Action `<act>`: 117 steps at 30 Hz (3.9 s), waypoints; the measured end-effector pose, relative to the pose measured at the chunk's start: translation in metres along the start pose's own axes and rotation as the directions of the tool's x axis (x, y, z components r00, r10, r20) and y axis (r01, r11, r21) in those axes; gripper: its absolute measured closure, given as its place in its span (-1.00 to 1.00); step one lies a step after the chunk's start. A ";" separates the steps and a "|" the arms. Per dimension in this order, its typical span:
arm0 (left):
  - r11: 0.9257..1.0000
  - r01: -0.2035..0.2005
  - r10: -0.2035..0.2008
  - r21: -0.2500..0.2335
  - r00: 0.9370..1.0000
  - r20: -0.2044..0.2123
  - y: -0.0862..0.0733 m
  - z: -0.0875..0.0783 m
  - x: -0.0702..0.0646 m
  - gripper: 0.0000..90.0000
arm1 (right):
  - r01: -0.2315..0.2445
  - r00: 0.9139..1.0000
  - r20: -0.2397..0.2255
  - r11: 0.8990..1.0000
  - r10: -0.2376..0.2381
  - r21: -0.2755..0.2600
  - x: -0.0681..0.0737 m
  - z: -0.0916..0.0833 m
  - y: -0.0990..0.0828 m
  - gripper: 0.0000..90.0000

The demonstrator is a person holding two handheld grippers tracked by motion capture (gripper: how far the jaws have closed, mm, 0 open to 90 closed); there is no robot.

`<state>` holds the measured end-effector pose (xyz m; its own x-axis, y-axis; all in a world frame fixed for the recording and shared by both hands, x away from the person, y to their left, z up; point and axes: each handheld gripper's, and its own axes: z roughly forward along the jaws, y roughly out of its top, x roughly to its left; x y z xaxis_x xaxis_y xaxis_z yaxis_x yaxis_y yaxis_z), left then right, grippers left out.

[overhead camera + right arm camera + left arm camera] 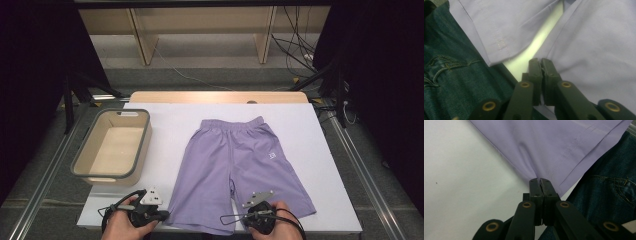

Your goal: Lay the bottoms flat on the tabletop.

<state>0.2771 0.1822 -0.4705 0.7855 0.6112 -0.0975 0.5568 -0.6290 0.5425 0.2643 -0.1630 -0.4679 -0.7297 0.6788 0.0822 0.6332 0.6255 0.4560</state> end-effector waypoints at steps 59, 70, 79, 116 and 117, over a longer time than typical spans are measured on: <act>1.000 -0.001 0.001 -0.026 1.000 0.023 -0.001 -0.004 0.004 0.96 | -0.437 0.874 0.236 0.900 0.425 -0.003 -0.111 -0.069 -0.087 1.00; 0.993 -0.009 0.009 -0.117 1.000 0.000 0.003 -0.007 0.006 0.59 | -0.379 0.884 0.235 0.913 0.405 -0.149 -0.111 -0.072 -0.081 0.48; 0.970 0.002 -0.014 -0.244 0.999 -0.046 0.007 -0.011 0.011 0.11 | -0.251 0.935 0.154 0.902 0.320 -0.351 -0.107 -0.067 -0.068 0.11; 0.924 0.064 -0.088 -0.377 0.995 -0.047 0.009 -0.006 0.023 -0.66 | -0.028 0.996 0.051 0.829 0.068 -0.558 -0.082 -0.013 0.015 -0.43; 0.924 0.065 -0.089 -0.377 0.995 -0.047 0.009 -0.006 0.023 -0.66 | -0.026 0.997 0.051 0.829 0.065 -0.559 -0.082 -0.013 0.016 -0.43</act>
<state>0.2981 0.1935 -0.4627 0.7194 0.6864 -0.1062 0.4636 -0.3607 0.8093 0.3312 -0.2134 -0.4562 -0.6729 0.7367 0.0666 0.3993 0.2861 0.8710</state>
